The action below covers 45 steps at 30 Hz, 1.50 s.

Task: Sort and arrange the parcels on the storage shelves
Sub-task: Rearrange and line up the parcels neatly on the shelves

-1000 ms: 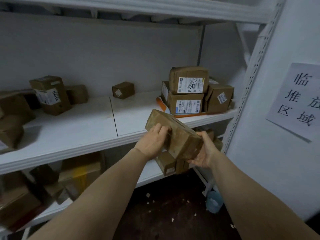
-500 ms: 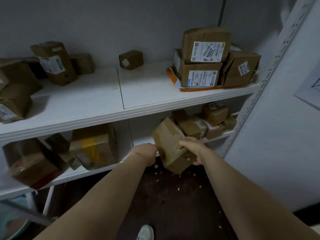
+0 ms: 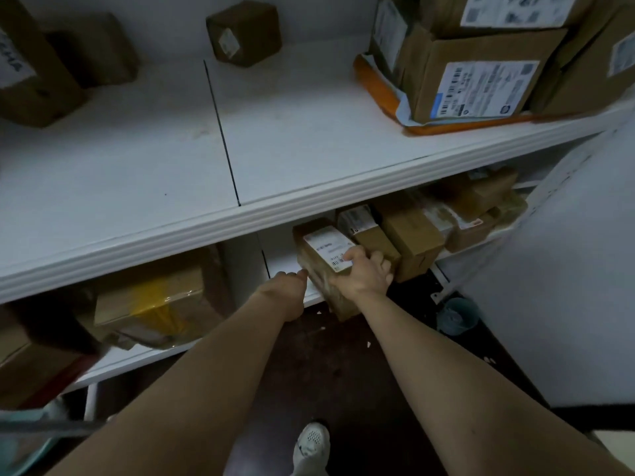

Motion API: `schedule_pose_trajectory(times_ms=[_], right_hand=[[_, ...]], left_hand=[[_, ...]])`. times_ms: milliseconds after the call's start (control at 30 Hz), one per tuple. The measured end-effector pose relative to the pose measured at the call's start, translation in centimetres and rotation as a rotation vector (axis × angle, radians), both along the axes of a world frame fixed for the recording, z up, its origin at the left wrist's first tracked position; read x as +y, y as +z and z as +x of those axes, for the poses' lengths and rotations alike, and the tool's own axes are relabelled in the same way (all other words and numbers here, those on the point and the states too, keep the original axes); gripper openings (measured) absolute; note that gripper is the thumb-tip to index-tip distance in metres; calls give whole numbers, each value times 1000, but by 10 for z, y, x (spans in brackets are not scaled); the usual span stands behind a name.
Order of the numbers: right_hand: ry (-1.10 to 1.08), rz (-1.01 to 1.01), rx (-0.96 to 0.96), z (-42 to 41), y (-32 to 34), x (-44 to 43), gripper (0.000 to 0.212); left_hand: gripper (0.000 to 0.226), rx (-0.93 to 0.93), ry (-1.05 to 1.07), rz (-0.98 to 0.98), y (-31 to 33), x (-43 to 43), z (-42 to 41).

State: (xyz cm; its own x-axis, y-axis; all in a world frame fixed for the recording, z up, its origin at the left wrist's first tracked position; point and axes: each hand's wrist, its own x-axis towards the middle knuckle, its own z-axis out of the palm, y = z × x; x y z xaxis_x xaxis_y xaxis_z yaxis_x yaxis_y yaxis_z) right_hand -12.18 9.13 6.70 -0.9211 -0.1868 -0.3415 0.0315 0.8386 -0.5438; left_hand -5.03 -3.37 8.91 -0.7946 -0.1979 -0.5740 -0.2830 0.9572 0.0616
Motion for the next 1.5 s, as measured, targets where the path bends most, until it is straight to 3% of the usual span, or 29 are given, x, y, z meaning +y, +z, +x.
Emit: schedule_pose_trajectory(times_ms=[400, 667, 1000, 1200, 1500], right_hand=[[-35, 133, 75, -43, -62, -52, 73], [-14, 227, 68, -38, -58, -47, 79], [122, 207, 188, -2, 41, 2, 55], [225, 136, 349, 35, 121, 21, 28], [485, -64, 465, 103, 202, -47, 28]], left_hand=[[72, -76, -36, 20, -52, -40, -56], [73, -69, -50, 33, -44, -38, -57], [57, 67, -76, -6, 53, 20, -17], [44, 218, -42, -66, 125, 42, 30], [43, 430, 174, -270, 195, -9, 108]])
